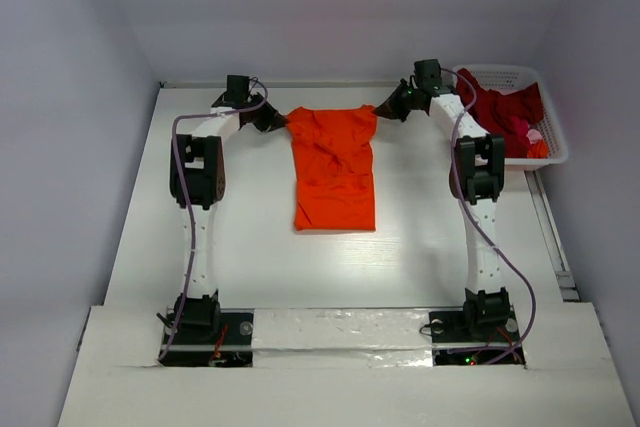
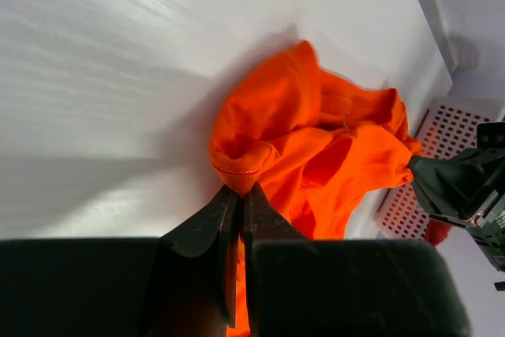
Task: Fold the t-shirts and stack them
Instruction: Fold the long partially folded tshirt into a neat square
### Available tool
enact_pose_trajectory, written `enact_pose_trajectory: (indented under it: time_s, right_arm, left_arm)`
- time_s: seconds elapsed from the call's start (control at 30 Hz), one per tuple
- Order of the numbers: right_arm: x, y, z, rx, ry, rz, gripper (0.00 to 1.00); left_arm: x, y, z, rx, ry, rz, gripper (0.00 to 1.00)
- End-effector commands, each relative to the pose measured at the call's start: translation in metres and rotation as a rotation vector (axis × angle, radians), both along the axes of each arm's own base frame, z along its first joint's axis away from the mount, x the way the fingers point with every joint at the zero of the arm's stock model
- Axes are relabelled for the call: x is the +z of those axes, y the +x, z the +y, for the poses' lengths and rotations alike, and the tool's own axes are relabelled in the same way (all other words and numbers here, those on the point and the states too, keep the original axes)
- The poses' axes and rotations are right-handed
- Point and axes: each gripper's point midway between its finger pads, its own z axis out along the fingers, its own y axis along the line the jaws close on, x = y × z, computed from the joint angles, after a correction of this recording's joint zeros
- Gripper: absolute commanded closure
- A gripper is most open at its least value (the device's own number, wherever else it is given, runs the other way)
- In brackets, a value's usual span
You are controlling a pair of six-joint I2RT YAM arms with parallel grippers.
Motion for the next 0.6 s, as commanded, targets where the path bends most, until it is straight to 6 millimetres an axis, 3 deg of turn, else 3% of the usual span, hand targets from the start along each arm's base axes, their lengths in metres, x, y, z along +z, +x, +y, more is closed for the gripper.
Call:
enact_pose_trajectory:
  time_s: [0.0, 0.27, 0.53, 0.57]
  right_arm:
    - [0.067, -0.009, 0.019, 0.077, 0.011, -0.142, 1.0]
    - [0.069, -0.03, 0.034, 0.132, 0.004, -0.138, 1.0]
    - [0.079, -0.051, 0.03, 0.134, 0.002, -0.149, 1.0]
    - [0.087, -0.053, 0.029, 0.133, 0.004, -0.163, 1.0]
  left_arm:
    - [0.076, -0.002, -0.002, -0.031, -0.01, -0.147, 1.0]
    - [0.082, -0.015, -0.013, -0.059, -0.009, -0.147, 1.0]
    - [0.09, -0.032, -0.013, -0.084, 0.025, -0.136, 1.0]
    - [0.091, -0.034, -0.013, -0.088, 0.032, -0.136, 1.0]
